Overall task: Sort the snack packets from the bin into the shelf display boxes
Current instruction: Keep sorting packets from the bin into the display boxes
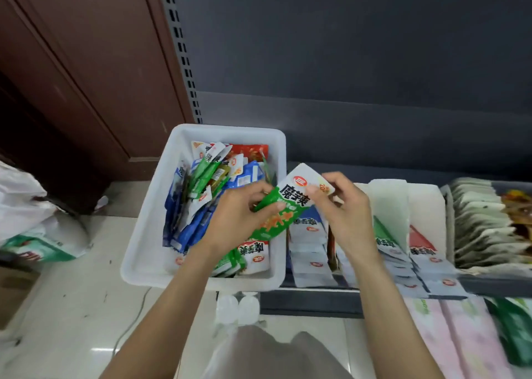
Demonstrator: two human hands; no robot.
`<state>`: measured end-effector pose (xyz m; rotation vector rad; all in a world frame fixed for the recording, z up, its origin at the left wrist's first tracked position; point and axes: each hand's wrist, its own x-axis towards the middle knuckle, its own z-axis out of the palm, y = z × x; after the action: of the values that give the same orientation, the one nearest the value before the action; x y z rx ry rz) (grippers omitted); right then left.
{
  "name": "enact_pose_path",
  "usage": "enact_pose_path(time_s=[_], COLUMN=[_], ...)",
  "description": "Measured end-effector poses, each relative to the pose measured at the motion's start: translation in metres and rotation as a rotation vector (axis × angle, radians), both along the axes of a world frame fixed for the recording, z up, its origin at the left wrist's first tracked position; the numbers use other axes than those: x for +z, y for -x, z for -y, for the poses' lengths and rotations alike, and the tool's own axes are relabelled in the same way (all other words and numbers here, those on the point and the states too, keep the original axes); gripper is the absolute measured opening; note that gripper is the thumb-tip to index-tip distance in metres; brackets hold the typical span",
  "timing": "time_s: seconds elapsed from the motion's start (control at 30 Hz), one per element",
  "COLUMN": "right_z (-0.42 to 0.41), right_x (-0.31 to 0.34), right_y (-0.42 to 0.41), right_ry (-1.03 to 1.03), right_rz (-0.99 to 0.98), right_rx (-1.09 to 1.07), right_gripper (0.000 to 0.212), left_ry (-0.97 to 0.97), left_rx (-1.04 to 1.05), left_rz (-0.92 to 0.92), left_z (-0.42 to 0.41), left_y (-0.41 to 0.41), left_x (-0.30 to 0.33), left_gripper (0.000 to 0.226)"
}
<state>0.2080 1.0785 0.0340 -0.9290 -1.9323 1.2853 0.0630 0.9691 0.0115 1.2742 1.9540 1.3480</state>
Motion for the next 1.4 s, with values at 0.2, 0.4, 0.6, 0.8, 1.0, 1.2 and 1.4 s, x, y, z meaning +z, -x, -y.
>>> enact_pose_path(time_s=[0.2, 0.4, 0.6, 0.8, 1.0, 1.2, 1.4], right_z=[-0.027, -0.041, -0.049, -0.051, -0.071, -0.051, -0.008], right_x=[0.007, -0.018, -0.051, -0.057, -0.1, -0.074, -0.032], right_y=[-0.109, -0.168, -0.181, -0.186, -0.174, -0.139, -0.037], right_ry=[-0.422, -0.523, -0.537, -0.627, -0.781, -0.644, -0.621], right_rz=[0.127, 0.257, 0.31, 0.316, 0.62, 0.591, 0.276], right_rx=[-0.333, -0.495, -0.511, -0.484, -0.217, -0.083, 0.15], right_gripper=[0.006, 0.013, 0.033, 0.023, 0.029, 0.055, 0.036], left_ry=[-0.188, -0.22, -0.178, -0.143, 0.109, -0.184, 0.025], left_rx=[-0.169, -0.269, -0.302, -0.301, -0.447, 0.122, 0.53], left_rz=[-0.134, -0.308, -0.372, -0.492, -0.646, -0.444, -0.403], left_z=[-0.082, -0.132, -0.137, -0.145, -0.122, -0.047, 0.023], left_y=[-0.081, -0.14, -0.148, -0.152, -0.137, -0.08, -0.003], left_x=[0.009, -0.023, -0.043, -0.044, -0.046, -0.032, -0.051], left_gripper=[0.018, 0.022, 0.025, 0.026, 0.039, 0.023, 0.017])
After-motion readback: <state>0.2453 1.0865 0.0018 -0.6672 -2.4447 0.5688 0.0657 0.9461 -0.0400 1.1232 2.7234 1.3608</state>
